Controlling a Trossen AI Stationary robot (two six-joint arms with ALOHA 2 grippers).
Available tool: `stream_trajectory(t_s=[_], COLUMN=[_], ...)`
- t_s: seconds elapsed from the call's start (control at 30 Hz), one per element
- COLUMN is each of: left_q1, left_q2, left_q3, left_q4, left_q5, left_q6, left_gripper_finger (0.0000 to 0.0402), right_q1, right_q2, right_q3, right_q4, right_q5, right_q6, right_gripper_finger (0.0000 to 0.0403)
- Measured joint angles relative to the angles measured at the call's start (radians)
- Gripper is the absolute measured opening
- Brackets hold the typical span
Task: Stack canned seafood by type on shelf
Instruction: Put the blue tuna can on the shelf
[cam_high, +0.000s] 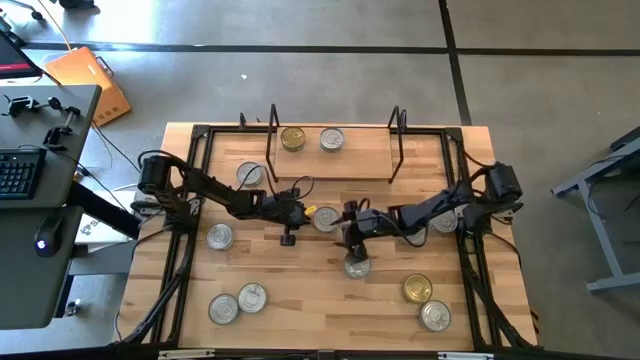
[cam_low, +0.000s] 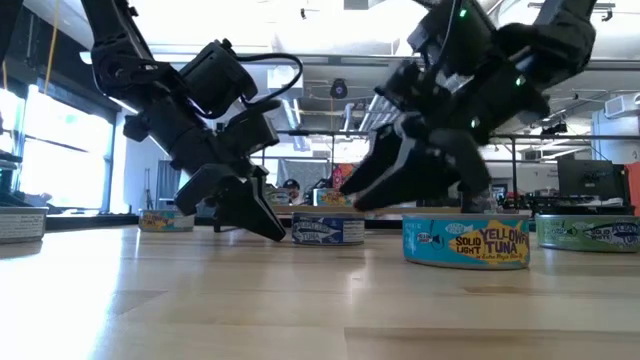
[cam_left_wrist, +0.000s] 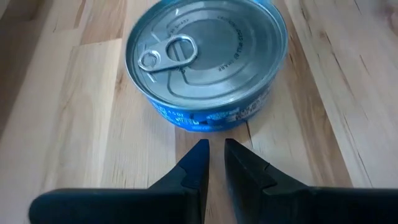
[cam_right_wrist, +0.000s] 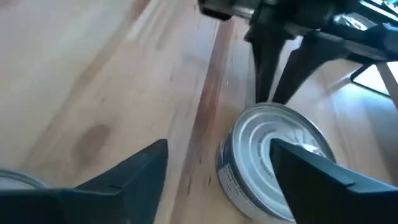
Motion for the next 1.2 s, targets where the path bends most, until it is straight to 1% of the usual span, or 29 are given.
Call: stream_trajectory(t_s=[0.1,0.27,0.37,0.47,0.53,0.63,0.7,0.93,1.03,1.13,1.2], left_q1=[0.000,0.000,0.001,0.001,0.001,0.001,0.001,0.001,0.001,0.001,0.001], left_q2=[0.000,0.000,0.000,0.000,0.000,0.000,0.000,0.000,0.000,0.000,0.000], left_q3=[0.000,0.000,0.000,-0.001,-0.001,-0.001,-0.001,-0.001,-0.002,-0.002,-0.002], left_q4=[0.002,0.016,0.038,0.051,0.056,0.057,0.057,0.049,0.048,0.048,0.048], left_q5=[0.000,0.000,0.006,0.012,0.012,0.016,0.015,0.012,0.013,0.017,0.018], left_q6=[0.000,0.000,0.000,0.005,0.005,0.005,0.005,0.006,0.006,0.007,0.007], left_gripper_finger=[0.0041,0.0041,0.0042,0.0042,0.0042,0.0042,0.0042,0.0042,0.0042,0.0042,0.0042], right_q1=[-0.003,-0.026,-0.047,-0.061,-0.063,-0.064,-0.064,-0.067,-0.075,-0.089,-0.100], right_q2=[0.044,0.094,0.097,0.097,0.097,0.093,0.092,0.094,0.094,0.092,0.092], right_q3=[-0.001,0.003,0.003,0.002,0.007,0.036,0.068,0.203,0.254,0.265,0.253], right_q4=[0.014,0.078,0.078,0.072,0.059,0.010,-0.047,-0.283,-0.401,-0.454,-0.441], right_q5=[0.000,-0.008,-0.012,-0.021,-0.023,-0.041,-0.045,-0.063,-0.062,-0.060,-0.051], right_q6=[-0.030,-0.041,-0.049,-0.058,-0.057,-0.056,-0.057,-0.051,-0.083,-0.132,-0.150], right_gripper_finger=[0.0222,0.0129,0.0077,0.0039,0.0026,0.0026,0.0038,0.0123,0.0151,0.0158,0.0152])
